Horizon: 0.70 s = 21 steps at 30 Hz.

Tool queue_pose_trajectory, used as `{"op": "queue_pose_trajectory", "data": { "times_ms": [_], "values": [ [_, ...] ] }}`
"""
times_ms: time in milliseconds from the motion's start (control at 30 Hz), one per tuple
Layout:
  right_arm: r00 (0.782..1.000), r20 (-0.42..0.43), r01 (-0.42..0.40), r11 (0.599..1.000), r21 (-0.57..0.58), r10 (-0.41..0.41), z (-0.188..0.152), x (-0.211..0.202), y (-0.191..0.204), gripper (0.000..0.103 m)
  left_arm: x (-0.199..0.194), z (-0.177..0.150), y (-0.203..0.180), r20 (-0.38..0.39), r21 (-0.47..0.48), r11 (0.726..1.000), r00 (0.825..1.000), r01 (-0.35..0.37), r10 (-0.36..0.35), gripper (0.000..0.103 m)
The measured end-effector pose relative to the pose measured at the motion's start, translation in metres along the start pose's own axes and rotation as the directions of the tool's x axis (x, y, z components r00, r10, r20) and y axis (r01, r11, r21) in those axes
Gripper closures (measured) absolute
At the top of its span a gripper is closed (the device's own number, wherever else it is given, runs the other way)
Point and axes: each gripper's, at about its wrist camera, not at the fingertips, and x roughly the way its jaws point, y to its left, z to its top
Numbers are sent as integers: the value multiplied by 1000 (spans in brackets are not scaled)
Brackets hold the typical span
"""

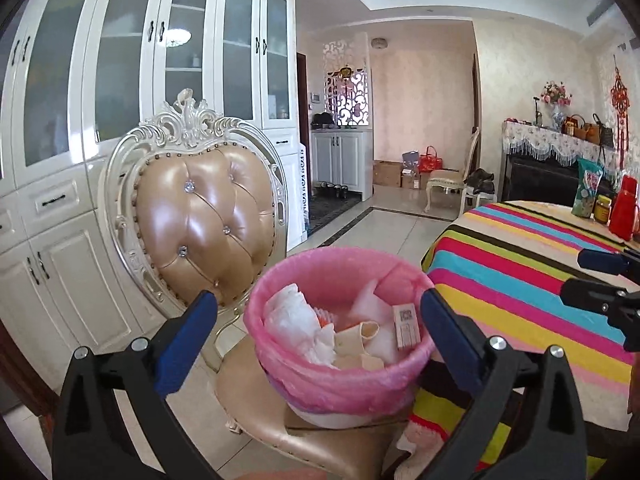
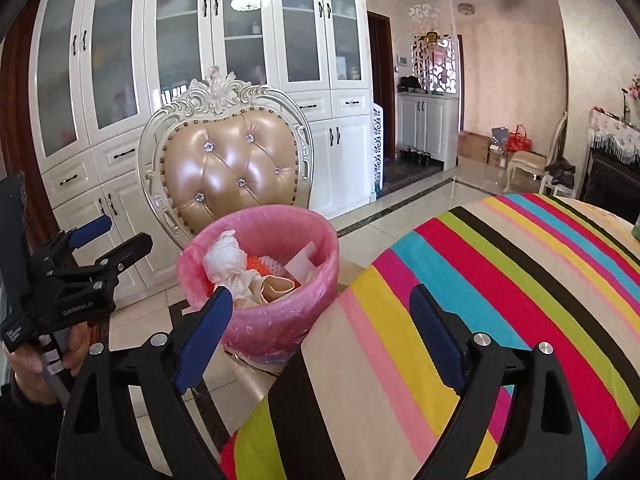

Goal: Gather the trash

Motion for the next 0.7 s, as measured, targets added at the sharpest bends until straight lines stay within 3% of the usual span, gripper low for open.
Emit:
{"op": "queue_pose_trajectory", "data": {
  "times_ms": [167, 400, 700],
  "values": [
    [1000, 16, 6, 998, -63, -5, -5, -2, 1, 19, -19, -7, -10, -8, -25, 1000, 1000, 16, -17, 5],
    [1000, 18, 7, 1000, -15, -6, -9, 2, -17, 19, -27, -14, -22, -24, -16, 1000, 1000, 13, -14, 5],
    [1000, 7, 19, 998, -56, -19, -15, 10, -7, 19, -23, -21, -36, -38, 25, 1000, 999, 3, -2, 5]
  ]
}}
